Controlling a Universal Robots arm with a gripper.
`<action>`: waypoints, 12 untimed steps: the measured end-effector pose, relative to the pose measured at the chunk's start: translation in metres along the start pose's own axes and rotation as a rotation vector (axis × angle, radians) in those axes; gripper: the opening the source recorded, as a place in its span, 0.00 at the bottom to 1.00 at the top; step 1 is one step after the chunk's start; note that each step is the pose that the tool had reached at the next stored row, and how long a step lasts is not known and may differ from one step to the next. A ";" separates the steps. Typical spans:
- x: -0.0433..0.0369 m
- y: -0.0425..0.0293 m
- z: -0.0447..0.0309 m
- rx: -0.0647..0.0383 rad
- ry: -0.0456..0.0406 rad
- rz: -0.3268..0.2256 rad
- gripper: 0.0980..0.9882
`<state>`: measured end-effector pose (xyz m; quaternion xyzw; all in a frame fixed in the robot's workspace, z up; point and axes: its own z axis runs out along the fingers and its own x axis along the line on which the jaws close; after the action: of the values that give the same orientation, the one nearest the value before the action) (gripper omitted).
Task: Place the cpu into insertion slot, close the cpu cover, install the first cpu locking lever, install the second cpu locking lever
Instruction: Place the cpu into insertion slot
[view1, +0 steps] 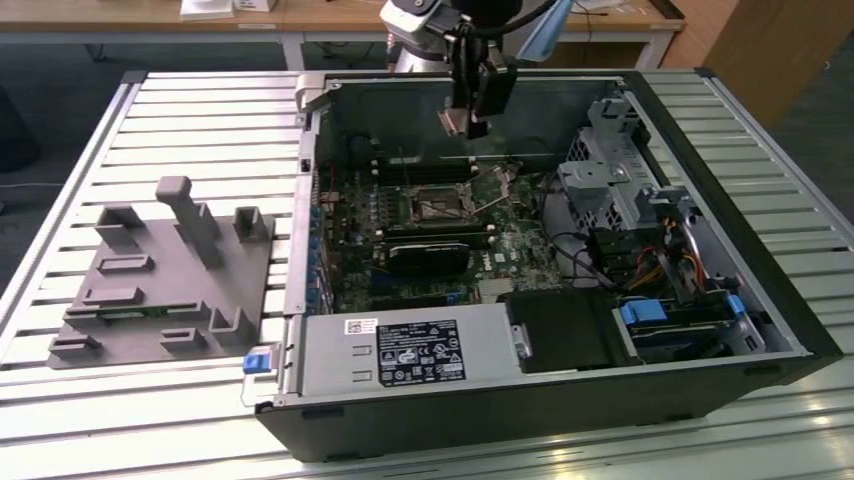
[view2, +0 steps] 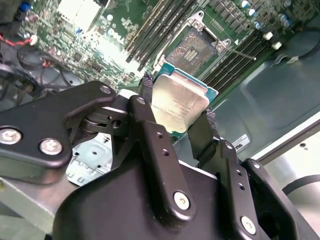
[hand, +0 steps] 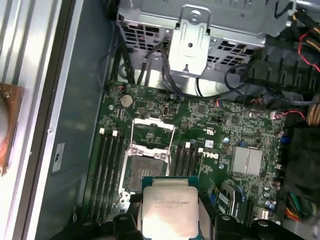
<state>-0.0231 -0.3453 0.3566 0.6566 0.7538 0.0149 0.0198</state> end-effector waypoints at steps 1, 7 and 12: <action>0.0000 0.0000 0.0001 0.000 -0.0010 0.014 0.49; 0.0000 0.0000 0.0008 0.001 -0.0069 0.097 0.49; 0.0001 -0.0002 0.0046 0.000 -0.0132 0.128 0.49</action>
<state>-0.0231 -0.3453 0.3520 0.7035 0.7102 0.0119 0.0238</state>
